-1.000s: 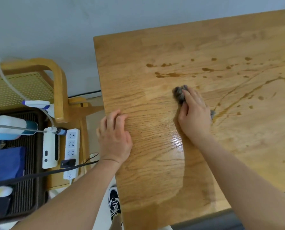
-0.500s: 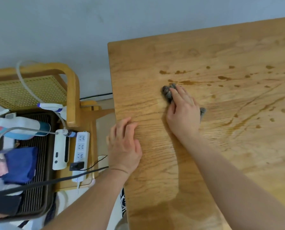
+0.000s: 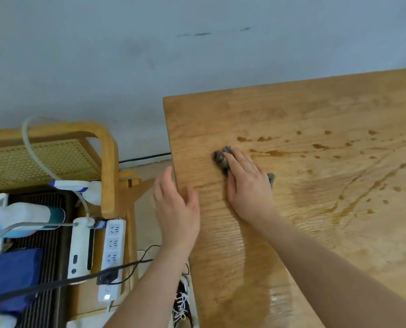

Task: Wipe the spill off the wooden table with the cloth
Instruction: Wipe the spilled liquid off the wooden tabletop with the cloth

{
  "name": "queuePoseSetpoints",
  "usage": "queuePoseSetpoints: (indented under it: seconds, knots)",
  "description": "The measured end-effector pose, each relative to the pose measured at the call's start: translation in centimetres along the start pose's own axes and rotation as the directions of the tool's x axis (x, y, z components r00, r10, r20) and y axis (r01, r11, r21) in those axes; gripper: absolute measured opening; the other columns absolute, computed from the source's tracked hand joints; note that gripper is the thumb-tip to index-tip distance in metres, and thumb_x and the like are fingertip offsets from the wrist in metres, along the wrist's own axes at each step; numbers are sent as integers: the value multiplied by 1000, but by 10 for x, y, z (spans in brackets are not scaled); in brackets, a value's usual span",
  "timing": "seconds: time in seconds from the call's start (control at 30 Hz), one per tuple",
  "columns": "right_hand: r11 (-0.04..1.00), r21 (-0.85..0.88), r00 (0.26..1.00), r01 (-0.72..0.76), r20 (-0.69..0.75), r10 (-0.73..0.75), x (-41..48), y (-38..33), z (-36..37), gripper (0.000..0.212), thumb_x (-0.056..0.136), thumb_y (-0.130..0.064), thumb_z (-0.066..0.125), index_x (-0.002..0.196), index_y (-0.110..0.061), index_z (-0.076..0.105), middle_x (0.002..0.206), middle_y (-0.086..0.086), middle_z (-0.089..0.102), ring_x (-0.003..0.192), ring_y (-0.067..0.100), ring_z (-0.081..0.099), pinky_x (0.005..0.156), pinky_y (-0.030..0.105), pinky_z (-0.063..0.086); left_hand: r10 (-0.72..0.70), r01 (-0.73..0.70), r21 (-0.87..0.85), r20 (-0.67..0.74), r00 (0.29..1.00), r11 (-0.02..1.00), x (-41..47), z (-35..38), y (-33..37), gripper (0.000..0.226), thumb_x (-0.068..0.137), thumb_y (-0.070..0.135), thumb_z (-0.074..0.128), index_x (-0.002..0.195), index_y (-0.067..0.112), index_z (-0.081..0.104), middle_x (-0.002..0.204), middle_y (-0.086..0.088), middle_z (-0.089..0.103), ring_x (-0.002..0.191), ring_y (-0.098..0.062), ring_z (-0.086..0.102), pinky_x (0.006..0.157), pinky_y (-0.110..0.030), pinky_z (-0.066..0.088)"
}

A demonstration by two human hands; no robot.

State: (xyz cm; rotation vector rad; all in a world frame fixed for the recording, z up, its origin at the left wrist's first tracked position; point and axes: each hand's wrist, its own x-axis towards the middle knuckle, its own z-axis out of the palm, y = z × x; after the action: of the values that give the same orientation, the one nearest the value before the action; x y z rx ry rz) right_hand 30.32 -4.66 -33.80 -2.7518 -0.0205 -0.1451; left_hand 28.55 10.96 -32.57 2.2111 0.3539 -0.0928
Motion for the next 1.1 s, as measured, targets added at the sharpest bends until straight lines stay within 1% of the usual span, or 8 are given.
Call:
queuePoseSetpoints:
  seconds: [0.07,0.13,0.23,0.37,0.6,0.8,0.97,1.1]
  knots:
    - [999,-28,999,-40,9,40,24,-17,11,44,97,-21,37,139,-17,50,149,4,46,140,21,40,110,43,38,-264,298,-247,163,951,922,52,6,12,55,96,44,43,145,25,27,142,-2,44,123,-23,47,105,-43,38]
    - [1000,-14,999,-23,43,23,25,-24,12,46,96,-21,37,141,-18,48,151,4,43,142,19,36,113,41,33,-359,414,-312,219,907,855,88,15,22,47,98,47,32,136,20,39,127,-3,53,107,-25,51,96,-40,41]
    - [996,15,986,88,143,-89,-12,-23,3,49,94,-19,39,142,-21,48,152,1,41,143,17,33,115,39,31,-345,351,-140,65,936,926,103,23,33,42,100,39,25,120,8,45,109,-13,55,91,-30,50,75,-34,34]
    - [991,18,978,131,162,-132,-25,-21,2,49,92,-21,42,141,-20,50,151,0,43,143,14,35,114,39,34,-296,296,-1,-22,955,955,107,26,35,46,101,40,21,119,6,46,118,-22,58,103,-39,55,73,-37,34]
    - [995,55,989,79,124,-85,109,-43,25,56,93,-37,24,139,-22,51,150,0,45,141,16,37,110,38,32,-238,238,-5,-72,969,971,105,28,35,40,102,35,25,115,8,51,112,-20,63,99,-39,58,68,-33,33]
    - [982,87,973,169,147,-180,209,-67,55,43,95,-19,42,136,-28,53,143,-8,51,137,11,40,109,36,27,-249,258,113,-89,964,959,111,31,37,34,102,36,19,97,14,45,80,-5,56,65,-27,48,57,-33,30]
    - [964,208,976,163,110,-189,144,-58,38,44,90,-30,44,130,-24,60,143,-3,54,138,15,41,111,35,28,-247,252,134,-49,968,959,108,28,36,22,101,35,27,98,18,41,90,-12,64,83,-36,61,59,-33,32]
    - [963,163,958,213,157,-238,125,-30,24,48,96,-36,30,132,-24,59,144,-4,52,139,12,40,109,33,31,-232,247,127,-117,966,961,110,30,39,38,101,35,21,105,10,50,94,-18,65,85,-39,61,61,-34,31]
